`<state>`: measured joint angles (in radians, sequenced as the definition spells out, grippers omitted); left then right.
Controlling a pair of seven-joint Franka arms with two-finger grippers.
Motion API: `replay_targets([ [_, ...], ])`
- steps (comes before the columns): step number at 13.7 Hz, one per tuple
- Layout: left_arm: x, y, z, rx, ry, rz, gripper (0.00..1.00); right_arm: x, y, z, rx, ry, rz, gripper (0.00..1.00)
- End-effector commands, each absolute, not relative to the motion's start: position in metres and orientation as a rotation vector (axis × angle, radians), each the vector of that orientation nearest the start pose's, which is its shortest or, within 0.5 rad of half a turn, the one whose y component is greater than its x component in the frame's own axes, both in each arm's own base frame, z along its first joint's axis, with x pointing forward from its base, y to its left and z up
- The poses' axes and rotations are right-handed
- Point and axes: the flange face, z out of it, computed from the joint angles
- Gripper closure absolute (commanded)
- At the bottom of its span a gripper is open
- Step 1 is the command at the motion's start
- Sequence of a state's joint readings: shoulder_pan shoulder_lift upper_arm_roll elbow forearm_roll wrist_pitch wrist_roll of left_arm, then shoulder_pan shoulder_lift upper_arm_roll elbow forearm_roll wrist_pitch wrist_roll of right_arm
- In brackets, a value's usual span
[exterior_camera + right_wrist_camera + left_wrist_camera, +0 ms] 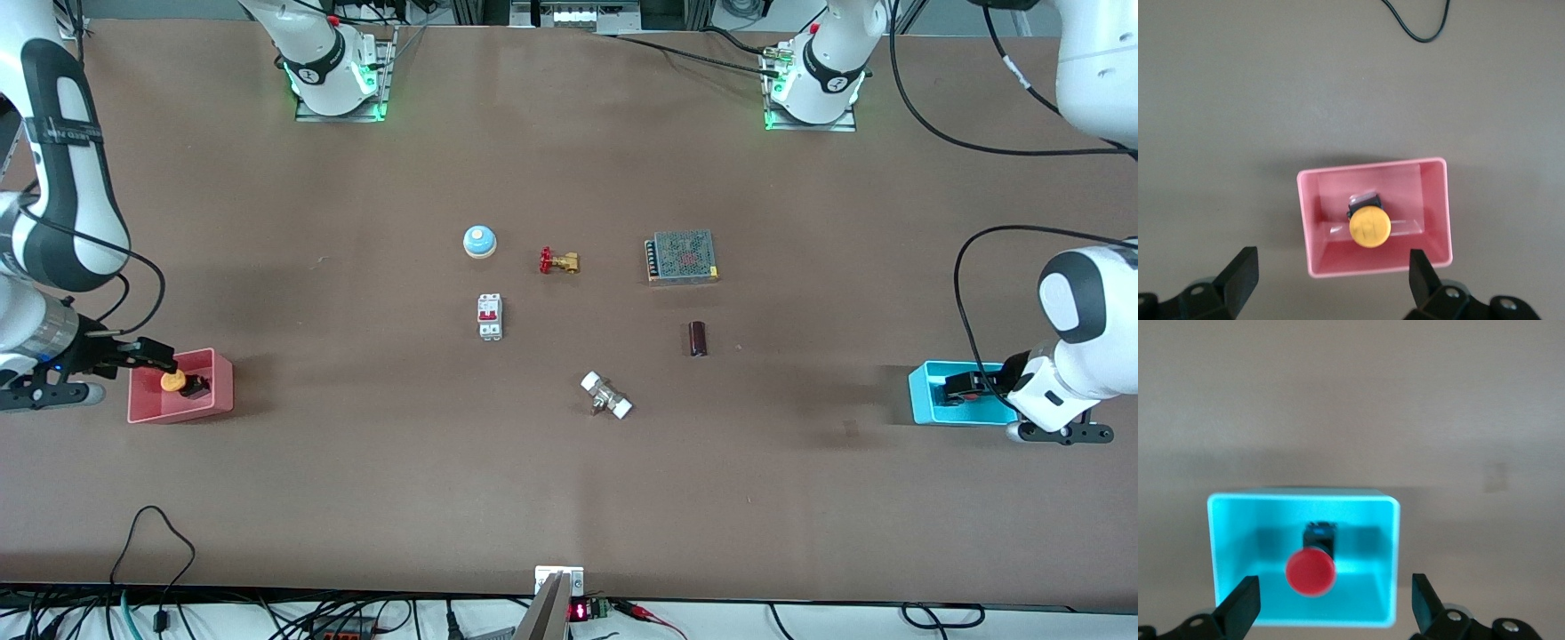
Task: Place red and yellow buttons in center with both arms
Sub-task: 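Grasp the yellow button with the right gripper while the left gripper grasps the red button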
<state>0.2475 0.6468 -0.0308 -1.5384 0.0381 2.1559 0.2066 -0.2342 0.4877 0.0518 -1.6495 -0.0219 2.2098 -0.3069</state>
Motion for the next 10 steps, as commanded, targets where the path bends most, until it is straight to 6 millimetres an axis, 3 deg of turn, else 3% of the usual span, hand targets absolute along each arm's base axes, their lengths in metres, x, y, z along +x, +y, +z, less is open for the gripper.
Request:
replay_targets([
  [1, 0.686, 0.174, 0.254, -3.128, 0.05, 0.029, 0.0, 0.676, -0.135, 0.319, -3.144, -0.304, -0.154, 0.0],
  [3, 0.681, 0.174, 0.236, -3.131, 0.049, 0.038, 0.0, 0.677, -0.137, 0.307, -3.143, -0.302, -0.159, 0.0],
  [7, 0.68, 0.171, 0.222, -3.134, 0.054, 0.046, 0.0, 0.678, -0.144, 0.281, -3.143, -0.286, -0.165, 0.0],
  [10, 0.677, 0.175, 0.211, -3.139, 0.045, 0.072, 0.08, 0.674, -0.146, 0.268, -3.139, -0.32, -0.153, 0.0],
])
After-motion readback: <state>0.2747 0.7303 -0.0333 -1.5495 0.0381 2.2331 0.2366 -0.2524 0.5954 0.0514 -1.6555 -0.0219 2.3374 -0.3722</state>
